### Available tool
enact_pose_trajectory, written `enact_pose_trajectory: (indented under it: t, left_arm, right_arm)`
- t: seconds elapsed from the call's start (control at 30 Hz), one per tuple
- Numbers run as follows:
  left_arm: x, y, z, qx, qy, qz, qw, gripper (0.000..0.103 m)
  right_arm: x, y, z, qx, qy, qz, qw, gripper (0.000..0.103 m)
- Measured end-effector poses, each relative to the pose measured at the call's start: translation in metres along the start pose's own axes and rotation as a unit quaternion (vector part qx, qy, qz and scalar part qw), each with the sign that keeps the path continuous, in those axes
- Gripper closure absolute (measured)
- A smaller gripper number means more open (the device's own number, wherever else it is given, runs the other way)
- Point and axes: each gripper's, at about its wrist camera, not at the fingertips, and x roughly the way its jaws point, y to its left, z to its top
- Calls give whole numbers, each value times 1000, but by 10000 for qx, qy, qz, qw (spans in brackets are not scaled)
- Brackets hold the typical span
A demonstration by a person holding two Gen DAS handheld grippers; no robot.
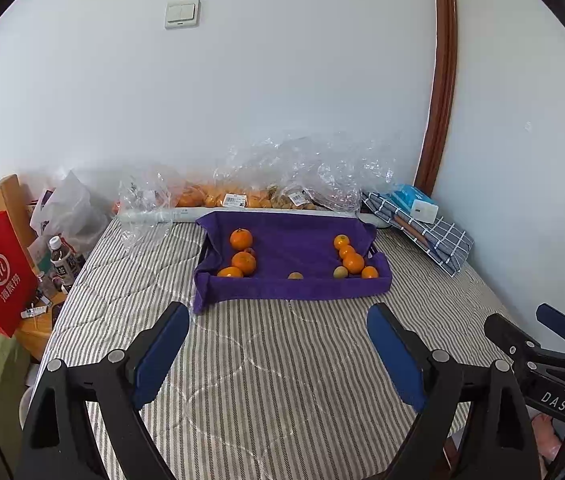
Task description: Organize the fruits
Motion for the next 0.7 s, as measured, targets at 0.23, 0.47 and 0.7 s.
enact_pose_trajectory:
  t: [0.23, 0.47, 0.7]
  left_arm:
    - [-1, 3, 0, -26, 0, 25, 10000, 13]
    - [2, 4, 1, -9, 8, 45, 10000, 13]
    - [2, 5, 1, -3, 16, 62, 10000, 13]
  right_arm:
    - [1, 1, -1, -32, -5, 4, 10000, 0]
    - [1, 4, -2, -65, 9, 10, 10000, 0]
    - [2, 3, -2, -43, 5, 5, 10000, 0]
